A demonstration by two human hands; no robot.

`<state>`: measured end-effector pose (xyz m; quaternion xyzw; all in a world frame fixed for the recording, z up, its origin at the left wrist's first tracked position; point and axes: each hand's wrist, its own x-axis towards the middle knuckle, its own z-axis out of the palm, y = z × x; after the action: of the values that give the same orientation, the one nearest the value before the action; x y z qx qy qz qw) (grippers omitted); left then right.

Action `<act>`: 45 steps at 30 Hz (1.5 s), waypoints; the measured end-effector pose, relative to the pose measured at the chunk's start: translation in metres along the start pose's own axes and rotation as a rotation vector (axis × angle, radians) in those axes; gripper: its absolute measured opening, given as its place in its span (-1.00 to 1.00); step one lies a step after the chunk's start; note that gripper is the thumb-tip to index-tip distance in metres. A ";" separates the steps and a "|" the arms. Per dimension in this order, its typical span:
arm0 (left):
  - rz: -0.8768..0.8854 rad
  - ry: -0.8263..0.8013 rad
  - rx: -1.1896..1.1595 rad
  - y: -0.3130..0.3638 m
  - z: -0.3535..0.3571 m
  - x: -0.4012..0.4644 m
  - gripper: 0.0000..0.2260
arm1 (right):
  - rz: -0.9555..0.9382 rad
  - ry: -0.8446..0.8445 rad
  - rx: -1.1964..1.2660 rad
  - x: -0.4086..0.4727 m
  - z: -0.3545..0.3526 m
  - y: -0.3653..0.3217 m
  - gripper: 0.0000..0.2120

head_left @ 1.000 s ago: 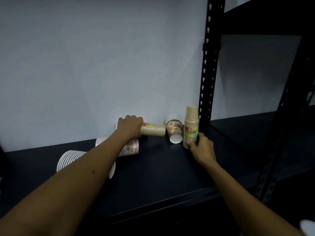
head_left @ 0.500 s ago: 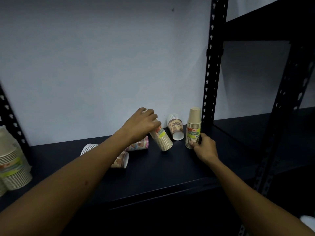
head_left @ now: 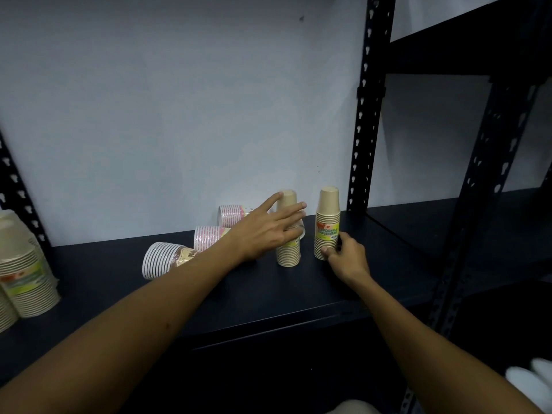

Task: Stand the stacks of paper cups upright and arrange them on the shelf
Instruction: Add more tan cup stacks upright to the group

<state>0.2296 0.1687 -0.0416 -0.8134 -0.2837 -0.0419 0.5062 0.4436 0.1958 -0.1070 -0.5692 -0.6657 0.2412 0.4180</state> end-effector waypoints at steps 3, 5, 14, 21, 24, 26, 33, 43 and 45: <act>-0.166 0.068 -0.083 0.013 -0.002 -0.009 -0.59 | -0.016 0.003 0.010 0.000 0.000 0.002 -0.60; -0.355 0.100 -0.198 0.027 0.001 -0.017 -0.53 | -0.014 0.001 0.015 0.000 0.000 0.002 -0.60; -1.046 0.284 -0.893 0.075 0.018 -0.012 -0.51 | -0.018 -0.007 0.000 0.001 0.002 0.004 -0.58; -1.314 0.190 -1.386 0.078 0.023 0.003 -0.36 | -0.086 -0.041 -0.023 -0.001 0.003 0.004 -0.59; -1.316 0.002 -1.402 0.076 0.032 0.002 -0.49 | -0.101 -0.052 -0.021 -0.001 0.003 0.004 -0.61; -1.342 -0.030 -1.384 0.076 0.033 0.002 -0.51 | -0.105 -0.055 -0.014 0.000 0.003 0.005 -0.61; -1.368 0.006 -1.443 0.078 0.035 0.001 -0.49 | -0.170 -0.127 -0.002 -0.002 0.003 0.005 -0.60; -1.402 0.061 -1.454 0.079 0.031 -0.003 -0.50 | -0.201 -0.162 0.058 -0.005 0.001 0.003 -0.53; -1.408 0.059 -1.457 0.079 0.031 -0.003 -0.51 | -0.208 -0.166 0.060 -0.005 0.001 0.002 -0.53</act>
<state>0.2600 0.1675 -0.1205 -0.5707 -0.5915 -0.5137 -0.2461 0.4434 0.1917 -0.1104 -0.4626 -0.7459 0.2626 0.4009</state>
